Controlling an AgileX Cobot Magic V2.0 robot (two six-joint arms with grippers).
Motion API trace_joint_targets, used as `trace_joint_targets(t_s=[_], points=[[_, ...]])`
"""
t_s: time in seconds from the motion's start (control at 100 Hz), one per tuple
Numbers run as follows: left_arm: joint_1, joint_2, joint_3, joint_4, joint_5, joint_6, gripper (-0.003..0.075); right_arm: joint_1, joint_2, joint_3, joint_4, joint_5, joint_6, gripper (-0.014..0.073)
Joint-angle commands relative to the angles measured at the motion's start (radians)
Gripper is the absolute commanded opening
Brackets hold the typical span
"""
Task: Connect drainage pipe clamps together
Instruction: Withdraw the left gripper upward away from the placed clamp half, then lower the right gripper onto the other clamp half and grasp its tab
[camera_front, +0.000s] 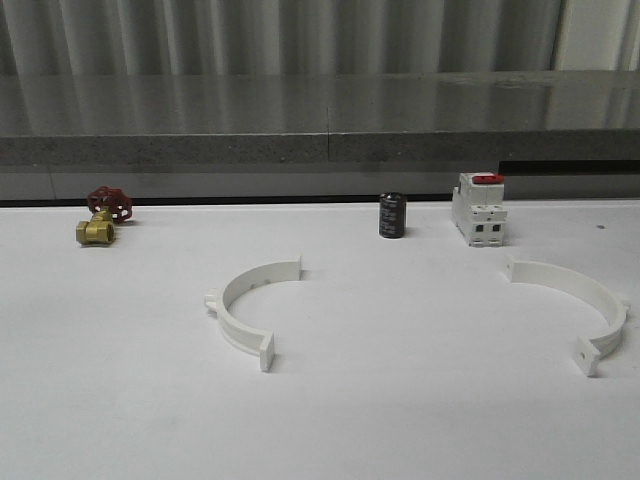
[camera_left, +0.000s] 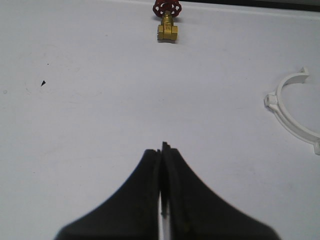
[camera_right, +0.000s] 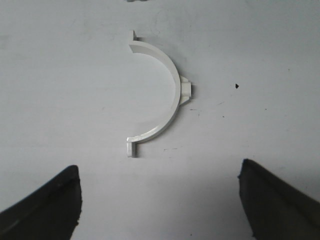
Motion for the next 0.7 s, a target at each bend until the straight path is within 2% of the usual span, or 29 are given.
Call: trace_joint_targets(t_s=[0.0,0.23,0.38,0.69], points=[[0.002,0.001,-0.029,-0.008,-0.074,0.004,-0.0021,-0.003,0.049,-0.062,-0.011,-0.037,-0.005,0.0644],[0.002,0.001,-0.029,-0.008,-0.074,0.004,-0.0021,-0.003,0.309,-0.222,-0.093,-0.002,-0.005,0.0644],[0.002,0.001,-0.029,-0.008,-0.074,0.004,-0.0021,-0.003,0.446,-0.31,-0.099,0.03,-0.005,0.0644],[0.002,0.001,-0.029,-0.008,-0.074,0.004,-0.0021,-0.003,0.56,-0.346,-0.1,-0.003,-0.01,0.0644]])
